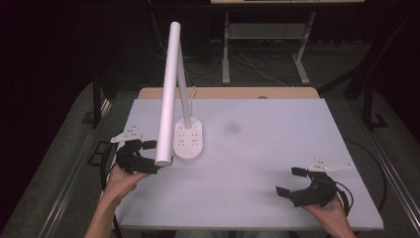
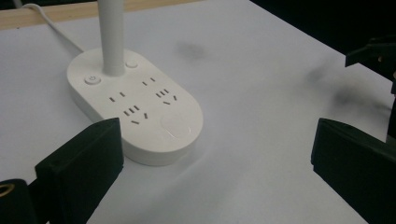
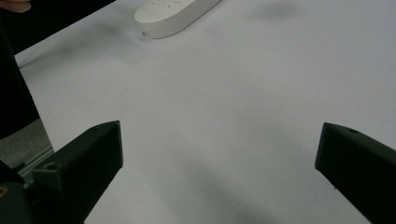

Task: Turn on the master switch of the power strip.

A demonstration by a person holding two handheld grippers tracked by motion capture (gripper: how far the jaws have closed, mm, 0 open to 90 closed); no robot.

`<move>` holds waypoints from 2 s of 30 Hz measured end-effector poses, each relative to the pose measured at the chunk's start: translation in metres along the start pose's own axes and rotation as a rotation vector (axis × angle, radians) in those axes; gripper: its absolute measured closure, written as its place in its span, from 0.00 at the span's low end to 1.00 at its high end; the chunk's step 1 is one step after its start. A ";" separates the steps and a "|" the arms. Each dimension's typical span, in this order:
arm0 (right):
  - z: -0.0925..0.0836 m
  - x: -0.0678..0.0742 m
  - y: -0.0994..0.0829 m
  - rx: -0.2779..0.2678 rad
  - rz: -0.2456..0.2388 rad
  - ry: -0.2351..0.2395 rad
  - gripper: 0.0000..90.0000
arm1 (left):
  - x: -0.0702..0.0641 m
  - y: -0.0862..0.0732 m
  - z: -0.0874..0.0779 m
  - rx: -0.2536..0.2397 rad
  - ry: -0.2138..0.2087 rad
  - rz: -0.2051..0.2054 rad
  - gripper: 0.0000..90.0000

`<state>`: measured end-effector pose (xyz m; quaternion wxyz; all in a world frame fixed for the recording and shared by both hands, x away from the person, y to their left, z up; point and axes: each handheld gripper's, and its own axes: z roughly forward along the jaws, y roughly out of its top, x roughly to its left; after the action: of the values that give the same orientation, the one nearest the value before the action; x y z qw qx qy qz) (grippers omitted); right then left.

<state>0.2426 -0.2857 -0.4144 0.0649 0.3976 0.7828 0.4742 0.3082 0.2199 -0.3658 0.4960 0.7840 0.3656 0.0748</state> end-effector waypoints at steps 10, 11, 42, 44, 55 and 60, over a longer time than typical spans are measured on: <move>0.000 0.001 0.000 0.000 -0.001 0.000 0.00 | 0.010 0.011 0.003 0.020 0.019 -0.003 0.02; 0.000 0.001 0.000 0.000 -0.001 0.000 0.00 | 0.011 0.011 0.004 0.023 0.020 -0.007 0.02; 0.000 0.000 -0.001 0.006 -0.008 -0.007 0.00 | 0.038 0.041 0.020 0.075 0.055 -0.001 0.03; 0.000 0.000 -0.001 0.006 -0.006 -0.008 0.00 | 0.039 0.044 0.023 0.080 0.058 -0.003 0.03; 0.001 0.000 -0.001 0.009 -0.006 -0.010 0.00 | 0.048 0.058 0.030 0.111 0.076 0.021 0.03; 0.001 0.000 -0.001 0.010 -0.004 -0.010 0.00 | 0.054 0.063 0.033 0.115 0.092 0.018 0.05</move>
<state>0.2422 -0.2856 -0.4160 0.0677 0.3988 0.7856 0.4683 0.3946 0.2154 -0.3431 0.4321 0.8102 0.3846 0.0939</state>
